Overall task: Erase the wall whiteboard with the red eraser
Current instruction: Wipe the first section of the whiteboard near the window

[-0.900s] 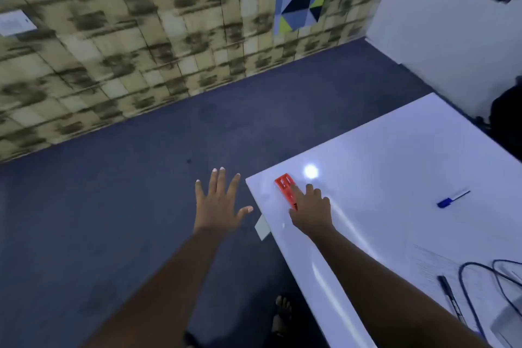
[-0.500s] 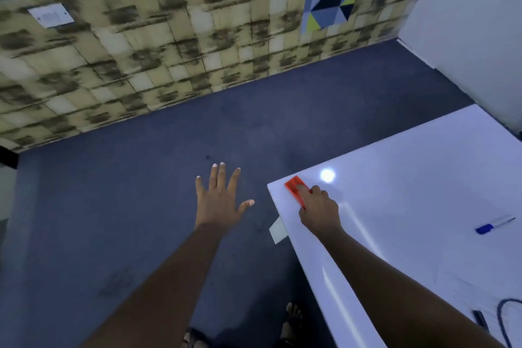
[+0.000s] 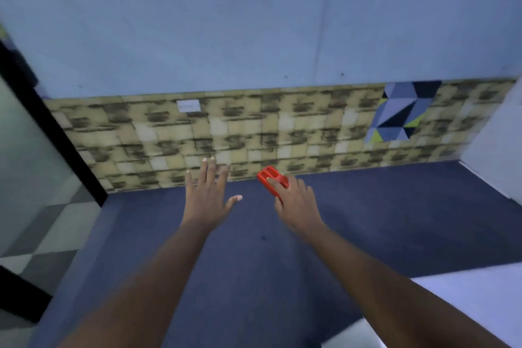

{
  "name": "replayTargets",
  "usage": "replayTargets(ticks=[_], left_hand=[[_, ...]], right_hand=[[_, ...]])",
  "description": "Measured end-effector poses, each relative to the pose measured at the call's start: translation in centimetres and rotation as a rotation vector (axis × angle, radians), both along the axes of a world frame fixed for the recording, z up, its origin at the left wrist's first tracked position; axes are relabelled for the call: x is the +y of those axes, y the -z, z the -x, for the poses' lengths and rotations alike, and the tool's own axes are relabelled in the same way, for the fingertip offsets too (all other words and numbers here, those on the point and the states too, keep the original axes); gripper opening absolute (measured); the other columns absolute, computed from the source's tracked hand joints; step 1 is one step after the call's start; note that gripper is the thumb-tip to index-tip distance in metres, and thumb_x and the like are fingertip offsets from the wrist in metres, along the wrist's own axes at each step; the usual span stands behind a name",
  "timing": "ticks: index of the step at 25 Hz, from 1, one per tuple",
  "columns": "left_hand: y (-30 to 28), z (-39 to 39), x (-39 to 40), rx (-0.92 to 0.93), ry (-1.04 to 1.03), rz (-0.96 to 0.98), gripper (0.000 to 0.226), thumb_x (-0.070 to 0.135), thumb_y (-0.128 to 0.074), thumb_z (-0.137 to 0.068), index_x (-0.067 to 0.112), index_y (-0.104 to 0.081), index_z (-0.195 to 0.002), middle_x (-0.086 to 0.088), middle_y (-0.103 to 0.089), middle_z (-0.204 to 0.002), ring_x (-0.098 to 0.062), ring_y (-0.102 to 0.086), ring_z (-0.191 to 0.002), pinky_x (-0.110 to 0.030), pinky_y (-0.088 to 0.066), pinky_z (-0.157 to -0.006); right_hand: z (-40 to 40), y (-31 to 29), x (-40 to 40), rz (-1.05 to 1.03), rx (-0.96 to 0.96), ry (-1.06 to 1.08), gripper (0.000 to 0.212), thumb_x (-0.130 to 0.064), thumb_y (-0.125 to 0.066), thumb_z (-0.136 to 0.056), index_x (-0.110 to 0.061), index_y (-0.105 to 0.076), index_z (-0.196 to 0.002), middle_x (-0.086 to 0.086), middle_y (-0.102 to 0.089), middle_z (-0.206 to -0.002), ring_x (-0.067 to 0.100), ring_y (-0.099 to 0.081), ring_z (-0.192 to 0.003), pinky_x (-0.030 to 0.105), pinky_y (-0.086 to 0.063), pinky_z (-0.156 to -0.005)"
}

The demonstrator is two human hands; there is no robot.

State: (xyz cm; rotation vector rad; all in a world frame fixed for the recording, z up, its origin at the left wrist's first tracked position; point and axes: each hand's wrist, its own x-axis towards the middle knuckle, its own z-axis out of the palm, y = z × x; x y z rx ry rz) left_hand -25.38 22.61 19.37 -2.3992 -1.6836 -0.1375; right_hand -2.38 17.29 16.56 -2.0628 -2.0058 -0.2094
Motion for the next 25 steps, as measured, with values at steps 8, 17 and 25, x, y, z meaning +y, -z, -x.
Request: replayTargets(ticks=[8, 17, 25], left_hand=[[-11.1, 24.7, 10.6, 0.042, -0.234, -0.251, 0.09, 0.076, -0.029, -0.098, 0.024, -0.013, -0.169, -0.017, -0.007, -0.176, -0.034, -0.001, -0.164, -0.065, -0.015, -0.125], [-17.2, 39.8, 27.2, 0.068, -0.448, -0.453, 0.083, 0.068, -0.03, -0.103, 0.019, -0.02, -0.169, -0.016, -0.017, -0.175, -0.033, -0.011, -0.164, -0.066, -0.019, -0.123], [-23.6, 47.5, 41.9, 0.041, -0.578, -0.629, 0.087, 0.069, -0.031, -0.1, 0.009, -0.035, -0.163, -0.02, -0.035, -0.168, -0.038, -0.031, -0.157, -0.069, -0.028, -0.117]], right_hand=[[20.7, -12.9, 16.2, -0.256, -0.124, -0.259, 0.057, -0.029, -0.069, -0.083, -0.026, -0.056, -0.138, 0.014, -0.061, -0.112, 0.034, -0.06, -0.091, 0.041, -0.052, -0.065], [34.2, -21.1, 40.1, -0.487, -0.198, -0.472, 0.055, -0.024, -0.079, -0.078, -0.027, -0.062, -0.131, 0.011, -0.062, -0.103, 0.029, -0.058, -0.08, 0.031, -0.042, -0.052], [44.6, -30.9, 58.8, -0.658, -0.152, -0.669, 0.057, -0.023, -0.076, -0.082, -0.029, -0.06, -0.137, 0.011, -0.065, -0.103, 0.03, -0.059, -0.081, 0.034, -0.05, -0.056]])
